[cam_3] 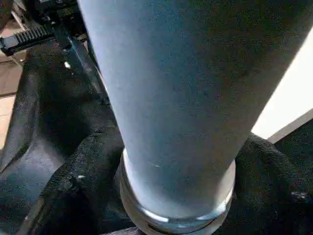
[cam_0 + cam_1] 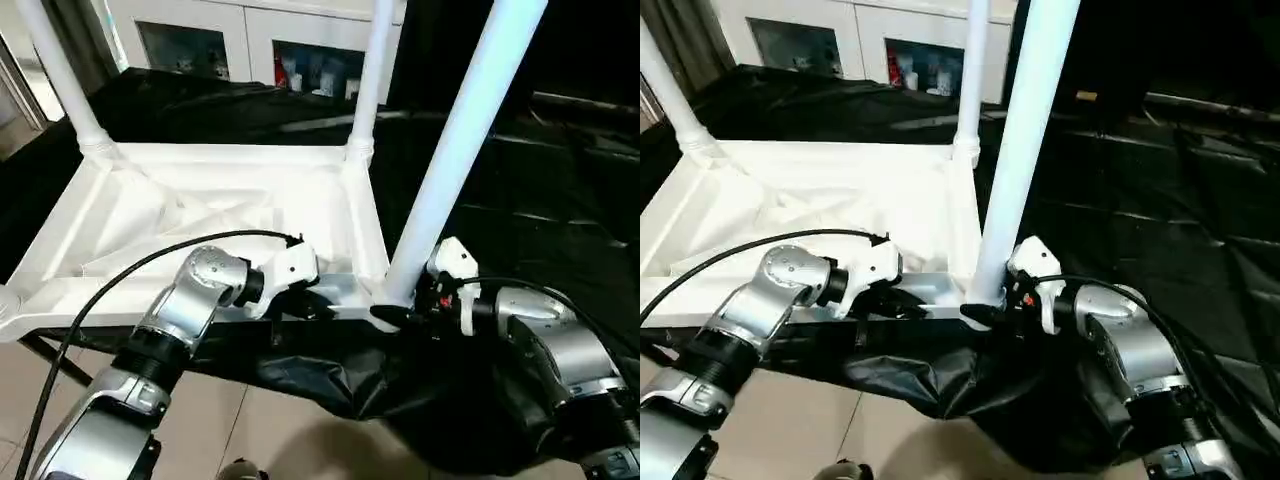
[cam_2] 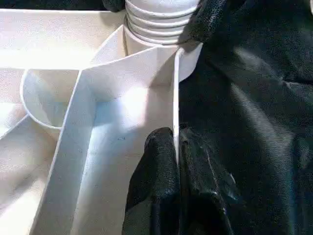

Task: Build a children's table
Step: Rotate leg to tighten

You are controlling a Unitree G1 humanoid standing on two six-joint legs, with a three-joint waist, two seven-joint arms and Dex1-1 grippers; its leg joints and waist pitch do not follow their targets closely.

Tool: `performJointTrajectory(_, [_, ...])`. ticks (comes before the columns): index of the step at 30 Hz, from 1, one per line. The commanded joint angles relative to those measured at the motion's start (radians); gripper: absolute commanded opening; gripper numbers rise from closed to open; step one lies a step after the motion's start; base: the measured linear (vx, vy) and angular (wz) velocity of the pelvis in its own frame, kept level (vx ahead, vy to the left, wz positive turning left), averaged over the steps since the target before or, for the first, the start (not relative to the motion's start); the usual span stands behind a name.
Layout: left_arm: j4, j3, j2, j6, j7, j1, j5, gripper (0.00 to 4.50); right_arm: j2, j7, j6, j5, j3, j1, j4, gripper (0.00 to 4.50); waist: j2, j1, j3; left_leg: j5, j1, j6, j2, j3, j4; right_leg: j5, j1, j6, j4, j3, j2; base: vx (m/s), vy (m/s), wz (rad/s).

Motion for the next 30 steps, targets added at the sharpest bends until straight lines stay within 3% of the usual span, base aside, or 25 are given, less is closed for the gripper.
performJointTrajectory(1, [-0.019, -0.017, -0.031, -0.013, -0.023, 0.021, -0.060, 0.00, 0.010, 0.041, 0.009, 0.007, 0.046, -0.008, -0.029, 3.45, -0.023, 0.002, -0.057, -0.190, 0.005, 0.078, 0.022, 0.004, -0.055, -0.197, 0.049, -0.208, -0.067, 0.038, -0.052, 0.000, 0.000, 0.00])
performJointTrajectory(8, [-0.036, -0.012, -0.028, -0.002, -0.030, 0.031, -0.059, 0.00, 0.007, 0.066, 0.002, 0.019, 0.048, -0.004, -0.027, 2.88, -0.023, 0.001, -0.058, -0.160, 0.004, 0.084, 0.020, 0.004, -0.052, -0.158, 0.048, -0.206, -0.062, 0.038, -0.048, 0.000, 0.000, 0.00])
performJointTrajectory(12, [-0.031, -0.011, -0.029, -0.001, -0.029, 0.029, -0.059, 0.00, 0.010, 0.061, 0.005, 0.023, 0.042, 0.003, -0.031, 2.77, -0.024, 0.000, -0.057, -0.155, 0.005, 0.092, 0.019, 0.004, -0.051, -0.146, 0.048, -0.214, -0.060, 0.037, -0.047, 0.000, 0.000, 0.00])
performJointTrajectory(14, [-0.025, -0.007, -0.033, 0.000, -0.018, 0.026, -0.058, 0.00, 0.020, 0.049, 0.011, 0.030, 0.036, 0.013, -0.030, 2.76, -0.032, 0.000, -0.056, -0.154, 0.005, 0.096, 0.019, 0.005, -0.051, -0.151, 0.048, -0.214, -0.061, 0.037, -0.047, 0.000, 0.000, 0.00])
performJointTrajectory(18, [-0.014, 0.003, -0.048, 0.009, 0.018, 0.023, -0.052, 0.00, 0.049, 0.002, 0.019, 0.027, 0.029, 0.027, -0.020, 2.75, -0.031, 0.000, -0.053, -0.172, 0.006, 0.089, 0.020, 0.004, -0.054, -0.202, 0.045, -0.202, -0.066, 0.037, -0.049, 0.000, 0.000, 0.00])
performJointTrajectory(20, [0.016, 0.018, -0.082, 0.020, 0.101, 0.006, -0.034, 0.00, 0.100, -0.117, 0.017, -0.010, 0.014, 0.022, 0.027, 2.75, -0.038, -0.001, -0.048, -0.206, 0.006, 0.074, 0.019, 0.004, -0.057, -0.275, 0.042, -0.179, -0.074, 0.038, -0.050, 0.000, 0.000, 0.00])
performJointTrajectory(21, [0.036, 0.023, -0.103, 0.026, 0.149, -0.006, -0.022, 0.00, 0.136, -0.199, 0.017, -0.024, -0.006, 0.011, 0.062, 2.75, -0.033, -0.003, -0.044, -0.237, 0.006, 0.055, 0.018, 0.002, -0.063, -0.347, 0.038, -0.160, -0.081, 0.038, -0.053, 0.000, 0.000, 0.00])
performJointTrajectory(24, [0.082, 0.030, -0.150, 0.044, 0.254, -0.033, 0.006, 0.00, 0.218, -0.392, 0.019, -0.051, -0.057, -0.017, 0.140, 2.74, -0.035, -0.015, -0.043, -0.289, 0.007, 0.008, 0.017, -0.005, -0.070, -0.465, 0.035, -0.125, -0.092, 0.036, -0.056, -0.017, -0.003, -0.01])
performJointTrajectory(26, [0.122, 0.031, -0.191, 0.068, 0.338, -0.057, 0.028, 0.00, 0.276, -0.549, 0.022, -0.069, -0.100, -0.045, 0.194, 2.74, -0.030, -0.025, -0.045, -0.309, 0.012, -0.010, 0.015, -0.006, -0.071, -0.458, 0.030, -0.118, -0.095, 0.038, -0.053, 0.000, 0.000, 0.00])
performJointTrajectory(28, [0.144, 0.032, -0.215, 0.083, 0.384, -0.070, 0.038, 0.00, 0.306, -0.634, 0.022, -0.081, -0.120, -0.060, 0.221, 2.74, -0.032, -0.024, -0.047, -0.295, 0.012, 0.000, 0.014, -0.006, -0.068, -0.427, 0.032, -0.120, -0.093, 0.041, -0.053, 0.000, 0.000, 0.00])
performJointTrajectory(30, [0.177, 0.030, -0.279, 0.113, 0.466, -0.093, 0.049, 0.00, 0.366, -0.769, 0.013, -0.107, -0.135, -0.084, 0.259, 2.74, -0.023, -0.025, -0.045, -0.302, 0.012, 0.001, 0.012, -0.005, -0.069, -0.415, 0.029, -0.124, -0.095, 0.041, -0.050, 0.000, 0.000, 0.00])
